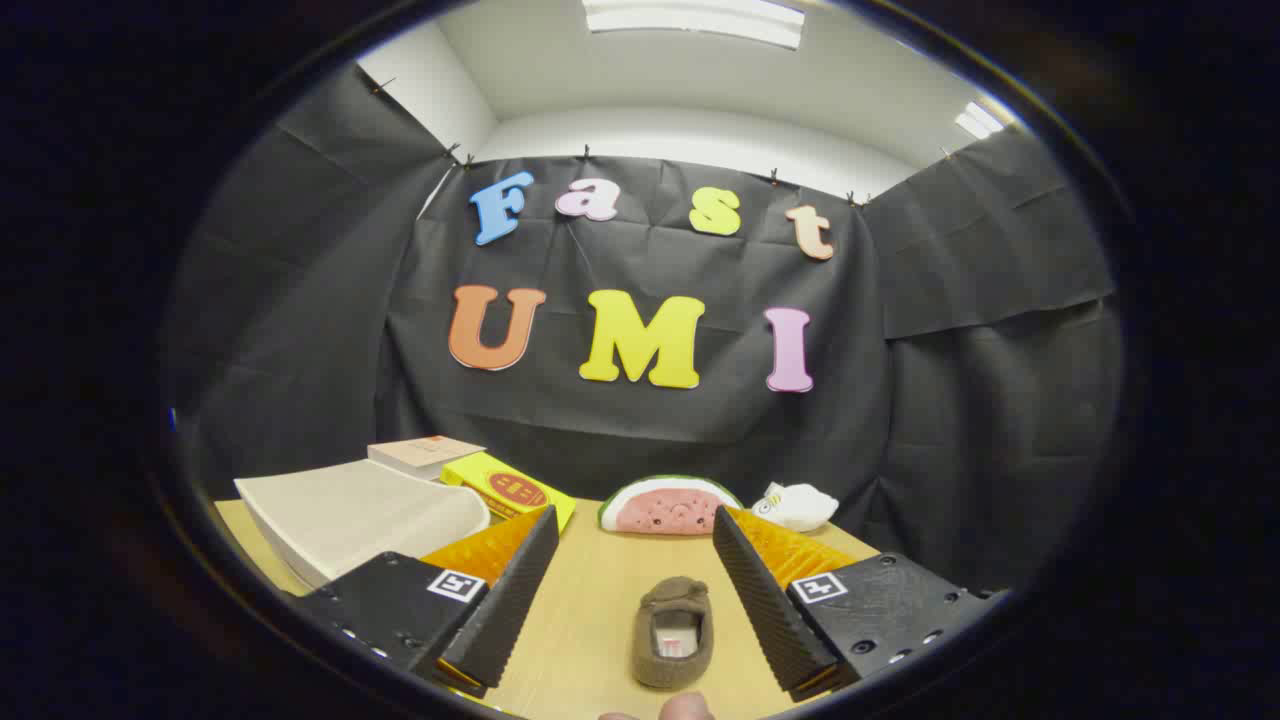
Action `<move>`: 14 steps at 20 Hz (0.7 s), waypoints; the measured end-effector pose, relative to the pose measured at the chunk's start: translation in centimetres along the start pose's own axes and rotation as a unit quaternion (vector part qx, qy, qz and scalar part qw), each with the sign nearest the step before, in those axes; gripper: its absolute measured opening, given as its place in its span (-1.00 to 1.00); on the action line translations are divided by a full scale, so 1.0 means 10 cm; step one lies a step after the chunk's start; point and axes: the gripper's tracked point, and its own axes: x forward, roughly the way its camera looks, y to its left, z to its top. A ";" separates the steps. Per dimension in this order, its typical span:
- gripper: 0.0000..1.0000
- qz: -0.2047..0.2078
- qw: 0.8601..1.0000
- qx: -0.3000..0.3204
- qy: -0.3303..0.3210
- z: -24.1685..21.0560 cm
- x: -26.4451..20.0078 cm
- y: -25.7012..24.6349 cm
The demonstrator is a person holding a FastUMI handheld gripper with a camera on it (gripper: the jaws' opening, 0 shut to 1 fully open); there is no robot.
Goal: Open the storage box then place both shoes into the box .Put the left shoe in first, then the right shoe, with the right side of both shoes facing outward in a uniform manner.
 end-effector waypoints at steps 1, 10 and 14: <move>0.90 0.000 1.000 0.001 0.002 0.00 0.00 0.01; 0.90 0.002 1.000 0.002 0.008 -0.01 -0.02 0.02; 0.90 0.004 1.000 0.004 0.011 -0.03 -0.01 0.03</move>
